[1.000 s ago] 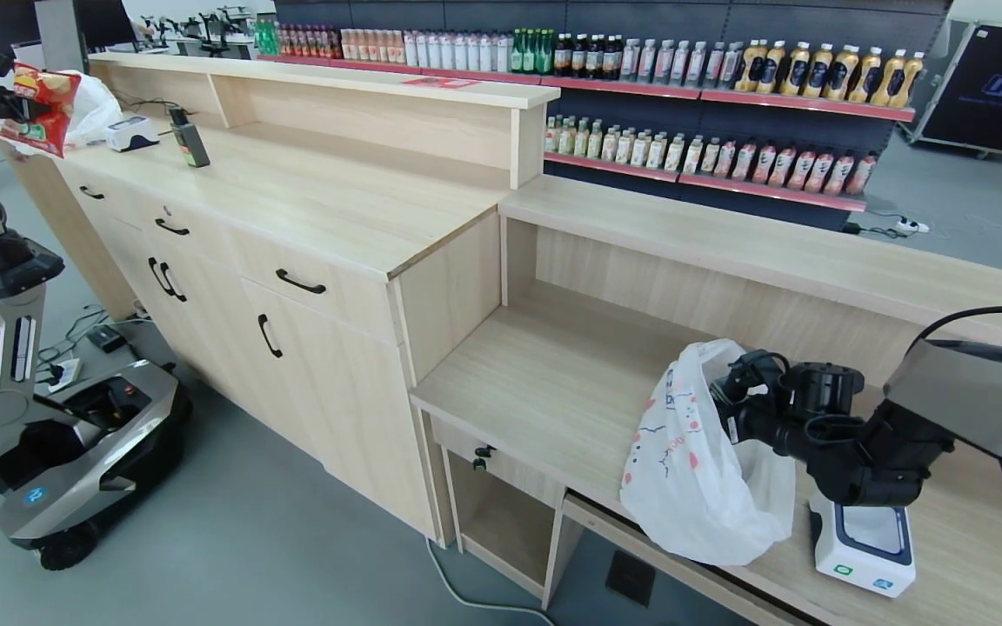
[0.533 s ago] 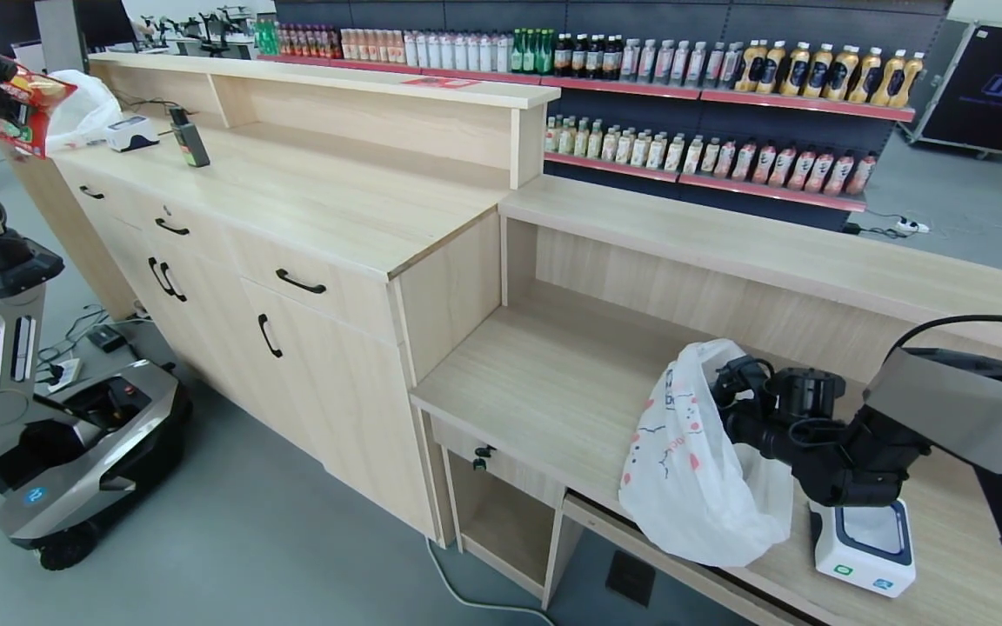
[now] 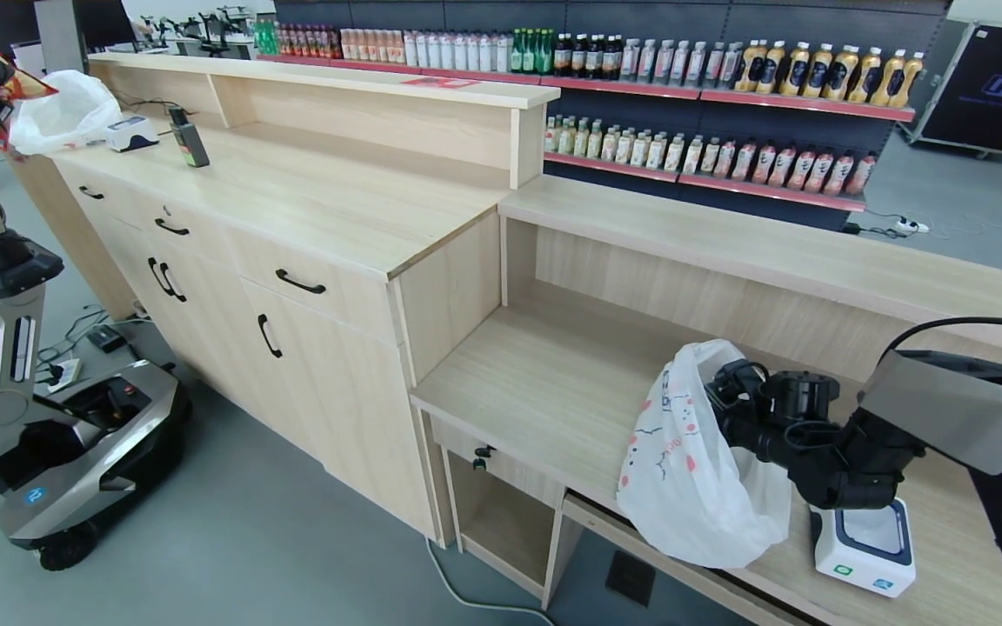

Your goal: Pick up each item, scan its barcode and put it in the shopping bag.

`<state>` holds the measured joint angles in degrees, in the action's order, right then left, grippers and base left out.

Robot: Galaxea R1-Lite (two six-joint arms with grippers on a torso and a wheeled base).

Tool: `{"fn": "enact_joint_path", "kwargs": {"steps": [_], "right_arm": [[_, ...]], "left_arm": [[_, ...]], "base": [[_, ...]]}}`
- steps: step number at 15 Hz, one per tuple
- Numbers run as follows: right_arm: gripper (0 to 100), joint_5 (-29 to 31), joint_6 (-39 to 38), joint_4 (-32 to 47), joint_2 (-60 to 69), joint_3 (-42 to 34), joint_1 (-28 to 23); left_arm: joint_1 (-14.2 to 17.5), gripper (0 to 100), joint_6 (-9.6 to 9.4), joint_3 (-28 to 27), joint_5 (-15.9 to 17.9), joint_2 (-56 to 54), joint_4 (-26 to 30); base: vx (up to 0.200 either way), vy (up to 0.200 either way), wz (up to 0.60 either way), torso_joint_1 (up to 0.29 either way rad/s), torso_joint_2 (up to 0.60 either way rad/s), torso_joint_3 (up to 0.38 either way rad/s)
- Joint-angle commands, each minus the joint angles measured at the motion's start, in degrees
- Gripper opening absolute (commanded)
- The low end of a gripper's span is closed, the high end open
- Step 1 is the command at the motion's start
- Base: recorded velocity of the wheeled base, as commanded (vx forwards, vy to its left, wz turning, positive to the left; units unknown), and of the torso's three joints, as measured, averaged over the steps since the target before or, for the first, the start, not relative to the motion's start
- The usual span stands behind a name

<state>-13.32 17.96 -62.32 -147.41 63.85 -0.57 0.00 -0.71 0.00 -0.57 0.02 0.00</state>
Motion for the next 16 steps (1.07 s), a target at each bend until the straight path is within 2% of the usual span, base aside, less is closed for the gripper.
{"fn": "enact_joint_path", "kwargs": {"steps": [1,3,5,8,11,13,16], "right_arm": [[100,-0.12,-0.11,-0.79,0.81,0.04,-0.04],[100,-0.21,-2.75,-1.49,5.82,-0.31,1.01],[100,-0.21,-2.93,-1.58,12.41,-4.18,1.01],[100,0.05,-1.43,-1.23,25.68,-17.71,-1.10],[100,0.05,1.47,-1.58,40.89,-31.77,-6.11],[100,0.05,5.33,-0.70,44.66,-34.06,-9.97],[100,0.05,5.95,2.03,50.03,-34.32,-15.34]], "left_arm": [[0.00,0,0.00,0.00,-0.04,-0.02,0.00],[0.00,0,0.00,0.00,-0.04,-0.02,0.00],[0.00,0,0.00,0.00,-0.04,-0.02,0.00],[0.00,0,0.00,0.00,-0.04,-0.02,0.00],[0.00,0,0.00,0.00,-0.04,-0.02,0.00],[0.00,0,0.00,0.00,-0.04,-0.02,0.00],[0.00,0,0.00,0.00,-0.04,-0.02,0.00]], "base": [[0.000,0.000,0.00,0.000,0.00,0.000],[0.000,0.000,0.00,0.000,0.00,0.000],[0.000,0.000,0.00,0.000,0.00,0.000],[0.000,0.000,0.00,0.000,0.00,0.000],[0.000,0.000,0.00,0.000,0.00,0.000],[0.000,0.000,0.00,0.000,0.00,0.000],[0.000,0.000,0.00,0.000,0.00,0.000]]}}
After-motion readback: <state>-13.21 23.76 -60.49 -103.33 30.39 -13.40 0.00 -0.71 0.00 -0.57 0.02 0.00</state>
